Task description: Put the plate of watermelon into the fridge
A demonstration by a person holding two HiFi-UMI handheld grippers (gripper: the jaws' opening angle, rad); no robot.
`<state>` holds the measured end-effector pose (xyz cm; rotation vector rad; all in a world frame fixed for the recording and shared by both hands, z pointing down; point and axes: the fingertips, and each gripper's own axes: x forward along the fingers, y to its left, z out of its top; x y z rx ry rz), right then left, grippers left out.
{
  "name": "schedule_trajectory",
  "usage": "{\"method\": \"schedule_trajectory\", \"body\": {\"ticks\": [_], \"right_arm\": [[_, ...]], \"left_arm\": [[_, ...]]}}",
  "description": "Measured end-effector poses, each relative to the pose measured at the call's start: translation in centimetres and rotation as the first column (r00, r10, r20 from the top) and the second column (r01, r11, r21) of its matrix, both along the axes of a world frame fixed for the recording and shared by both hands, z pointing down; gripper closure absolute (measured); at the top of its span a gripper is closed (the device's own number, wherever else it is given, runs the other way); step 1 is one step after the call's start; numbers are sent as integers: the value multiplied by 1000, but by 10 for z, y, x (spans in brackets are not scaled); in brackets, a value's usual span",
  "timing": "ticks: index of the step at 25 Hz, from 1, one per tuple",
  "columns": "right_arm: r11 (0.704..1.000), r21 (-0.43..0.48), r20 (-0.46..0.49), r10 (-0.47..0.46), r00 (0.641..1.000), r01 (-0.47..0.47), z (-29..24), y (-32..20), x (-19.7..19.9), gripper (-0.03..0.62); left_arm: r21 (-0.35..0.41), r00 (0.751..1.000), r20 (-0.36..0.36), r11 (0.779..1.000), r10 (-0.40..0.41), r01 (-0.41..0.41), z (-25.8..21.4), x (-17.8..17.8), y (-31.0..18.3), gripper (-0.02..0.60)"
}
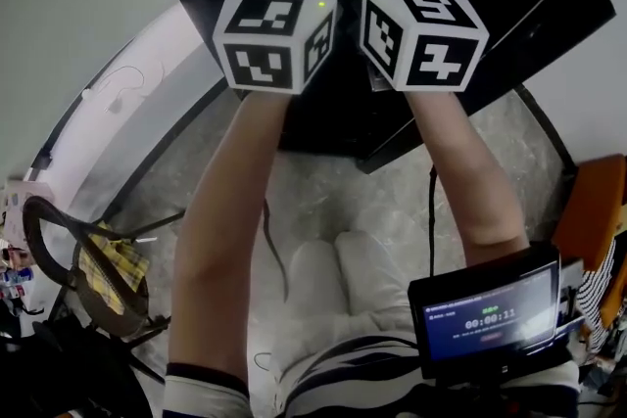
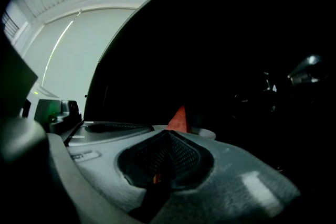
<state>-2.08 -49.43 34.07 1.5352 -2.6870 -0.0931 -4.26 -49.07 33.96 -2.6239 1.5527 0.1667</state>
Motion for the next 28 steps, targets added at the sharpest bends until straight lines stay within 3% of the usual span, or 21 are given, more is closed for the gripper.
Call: {"method": "schedule_trajectory", "body": {"ticks": [15, 21, 28], "right_arm": [[999, 27, -10, -35, 999, 35, 25, 19, -14, 594], [999, 1, 28, -50, 998, 50, 42, 32, -19, 594], [999, -21, 45, -40, 998, 41, -10, 76, -7, 594]], "left_arm": [[-36, 999, -39, 999, -7, 5, 24, -7, 11, 588], [-52, 1000, -17, 999, -2, 1, 41, -10, 25, 588], [-26, 998, -70, 1000, 11, -13, -13, 0, 71, 588]]}}
